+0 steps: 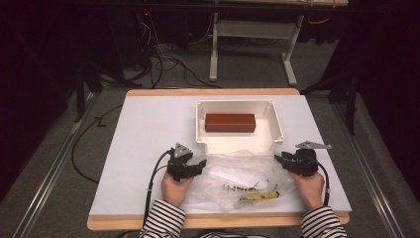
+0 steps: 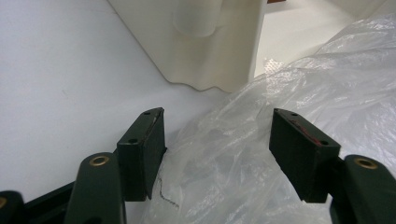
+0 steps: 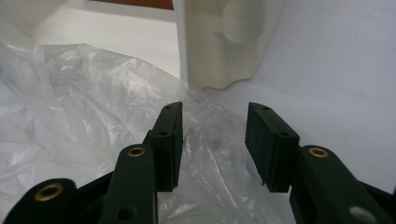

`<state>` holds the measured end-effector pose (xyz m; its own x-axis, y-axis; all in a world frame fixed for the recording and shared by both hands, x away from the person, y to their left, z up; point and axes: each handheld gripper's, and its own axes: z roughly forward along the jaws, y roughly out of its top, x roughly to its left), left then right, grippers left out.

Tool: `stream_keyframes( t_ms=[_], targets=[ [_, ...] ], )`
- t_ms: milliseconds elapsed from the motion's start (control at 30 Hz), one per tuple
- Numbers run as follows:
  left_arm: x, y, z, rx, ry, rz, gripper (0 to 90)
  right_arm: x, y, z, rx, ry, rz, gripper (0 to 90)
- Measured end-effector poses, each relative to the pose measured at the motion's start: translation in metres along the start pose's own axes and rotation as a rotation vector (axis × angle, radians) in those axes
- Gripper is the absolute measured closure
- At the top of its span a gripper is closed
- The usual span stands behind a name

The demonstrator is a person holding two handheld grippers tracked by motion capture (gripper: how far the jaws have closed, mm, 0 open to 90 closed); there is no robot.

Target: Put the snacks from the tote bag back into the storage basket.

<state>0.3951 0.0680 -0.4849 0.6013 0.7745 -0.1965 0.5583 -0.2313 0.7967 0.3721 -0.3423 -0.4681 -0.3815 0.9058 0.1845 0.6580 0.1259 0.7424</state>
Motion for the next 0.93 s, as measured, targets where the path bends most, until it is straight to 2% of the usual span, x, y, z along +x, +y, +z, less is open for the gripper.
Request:
stream_keyframes(
  t_ms=[100, 300, 467, 500, 667, 933],
  targets=[
    [0.000, 0.000, 0.000, -0.001, 0.000, 0.000, 36.5, 0.000, -0.001, 0.001, -0.001, -0.008, 0.005, 56.3],
    [0.000, 0.000, 0.000, -0.001, -0.001, 0.000, 36.5, 0.000, -0.005, 0.007, 0.006, -0.041, -0.020, 55.0],
    [0.000, 0.000, 0.000, -0.001, -0.001, 0.001, 36.5, 0.002, -0.009, 0.007, -0.026, -0.055, -0.025, 54.9],
    [0.000, 0.000, 0.000, -0.002, -0.002, 0.001, 36.5, 0.002, -0.010, 0.006, -0.030, -0.055, -0.031, 54.8],
    [0.000, 0.000, -0.001, -0.009, -0.004, 0.004, 36.5, -0.001, -0.011, 0.006, -0.041, -0.044, -0.004, 52.5],
    [0.000, -0.001, -0.002, -0.014, -0.006, 0.007, 36.5, 0.001, -0.012, 0.005, -0.055, -0.062, -0.014, 48.7]
  ],
)
